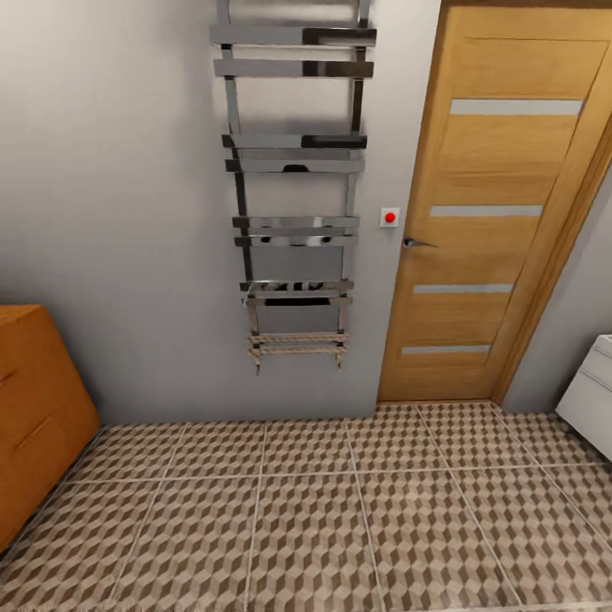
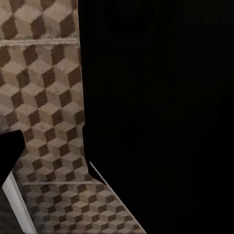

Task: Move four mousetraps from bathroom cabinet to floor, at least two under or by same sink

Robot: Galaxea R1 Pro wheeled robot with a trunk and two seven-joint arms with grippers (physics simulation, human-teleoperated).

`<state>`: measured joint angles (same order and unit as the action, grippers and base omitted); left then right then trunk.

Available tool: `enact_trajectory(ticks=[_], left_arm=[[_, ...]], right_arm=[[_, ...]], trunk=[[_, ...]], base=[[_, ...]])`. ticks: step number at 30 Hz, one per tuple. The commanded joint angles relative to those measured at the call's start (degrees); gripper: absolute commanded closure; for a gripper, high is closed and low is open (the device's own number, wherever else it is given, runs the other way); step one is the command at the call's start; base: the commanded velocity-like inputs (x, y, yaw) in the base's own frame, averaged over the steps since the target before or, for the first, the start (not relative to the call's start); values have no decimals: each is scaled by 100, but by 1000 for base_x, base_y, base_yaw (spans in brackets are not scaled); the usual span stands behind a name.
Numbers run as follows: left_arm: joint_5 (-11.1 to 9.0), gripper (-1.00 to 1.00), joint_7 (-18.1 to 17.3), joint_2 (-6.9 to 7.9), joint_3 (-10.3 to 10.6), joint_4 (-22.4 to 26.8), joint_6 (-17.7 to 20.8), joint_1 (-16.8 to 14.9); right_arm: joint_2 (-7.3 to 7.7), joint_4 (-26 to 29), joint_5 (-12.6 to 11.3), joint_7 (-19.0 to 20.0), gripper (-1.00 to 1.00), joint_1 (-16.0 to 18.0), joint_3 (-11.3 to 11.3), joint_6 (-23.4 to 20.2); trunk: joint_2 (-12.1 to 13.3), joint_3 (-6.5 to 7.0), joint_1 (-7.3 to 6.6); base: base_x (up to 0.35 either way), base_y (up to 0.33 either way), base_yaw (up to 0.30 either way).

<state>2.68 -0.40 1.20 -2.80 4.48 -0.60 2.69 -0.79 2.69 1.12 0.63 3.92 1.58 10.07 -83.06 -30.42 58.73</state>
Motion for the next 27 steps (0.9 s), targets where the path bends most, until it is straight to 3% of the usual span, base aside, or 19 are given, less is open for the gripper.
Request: enact_trajectory(ticks=[1, 12, 21, 27], left_arm=[[29, -100, -4, -2, -29, 9, -7, 3], [23, -100, -4, 1, -28, 1, -2, 3], [22, -100, 3, 3, -35, -3, 2, 5], [26, -100, -3, 3, -35, -14, 7, 3]], right_arm=[[0, -5, 11, 5, -100, 3, 17, 18], [8, 6, 9, 6, -100, 3, 17, 13], [0, 4, 11, 8, -100, 3, 17, 12], [0, 4, 6, 8, -100, 3, 16, 12]], trunk=[[-2, -4, 0], [-2, -32, 0], [-2, -40, 0], [-2, -40, 0]], base=[[0, 0, 286], [0, 0, 242], [1, 0, 37], [205, 0, 1]])
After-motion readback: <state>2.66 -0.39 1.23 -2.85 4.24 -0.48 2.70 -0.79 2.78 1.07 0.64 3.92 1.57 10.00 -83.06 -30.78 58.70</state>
